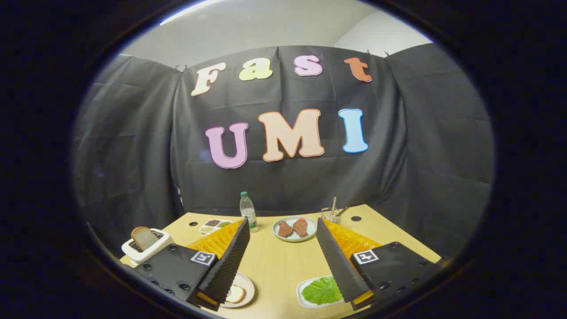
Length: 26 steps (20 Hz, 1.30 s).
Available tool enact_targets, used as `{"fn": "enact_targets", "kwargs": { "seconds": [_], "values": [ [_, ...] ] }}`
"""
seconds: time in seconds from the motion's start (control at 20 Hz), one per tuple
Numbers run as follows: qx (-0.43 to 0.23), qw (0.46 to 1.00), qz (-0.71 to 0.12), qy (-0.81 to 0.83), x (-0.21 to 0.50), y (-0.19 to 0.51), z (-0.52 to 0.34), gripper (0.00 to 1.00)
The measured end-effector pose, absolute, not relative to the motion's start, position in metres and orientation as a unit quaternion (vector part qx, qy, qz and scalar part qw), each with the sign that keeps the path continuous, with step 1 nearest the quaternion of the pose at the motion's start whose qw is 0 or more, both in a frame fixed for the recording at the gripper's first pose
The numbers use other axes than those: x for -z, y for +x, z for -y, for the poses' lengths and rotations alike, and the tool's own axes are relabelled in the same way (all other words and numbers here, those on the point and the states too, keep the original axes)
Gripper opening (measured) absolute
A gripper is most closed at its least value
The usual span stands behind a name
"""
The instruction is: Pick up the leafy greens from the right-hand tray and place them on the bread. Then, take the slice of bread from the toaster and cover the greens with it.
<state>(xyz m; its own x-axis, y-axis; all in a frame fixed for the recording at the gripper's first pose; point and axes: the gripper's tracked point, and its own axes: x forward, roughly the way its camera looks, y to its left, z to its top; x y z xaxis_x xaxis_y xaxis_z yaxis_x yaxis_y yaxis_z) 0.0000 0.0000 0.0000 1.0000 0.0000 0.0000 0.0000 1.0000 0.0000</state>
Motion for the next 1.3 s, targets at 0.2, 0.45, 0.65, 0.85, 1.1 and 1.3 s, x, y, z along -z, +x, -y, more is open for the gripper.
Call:
{"fn": "enact_targets", "kwargs": {
  "seconds": [0.2, 0.45, 0.65, 0.85, 1.1, 1.3],
  "values": [
    [0.003, 1.000, -0.004, 0.001, 0.006, 0.005, -0.005, 0.97],
    [0.004, 1.000, -0.016, -0.007, 0.013, 0.006, -0.008, 0.97],
    [0.008, 1.000, -0.012, -0.012, 0.008, 0.006, -0.006, 0.97],
    [0.015, 1.000, -0.006, -0.015, -0.002, 0.006, 0.003, 0.97],
    [0.020, 0.999, -0.023, -0.011, 0.004, 0.004, 0.026, 0.97],
    [0.009, 0.998, -0.065, -0.022, 0.026, 0.003, 0.051, 0.97]
  ]
}}
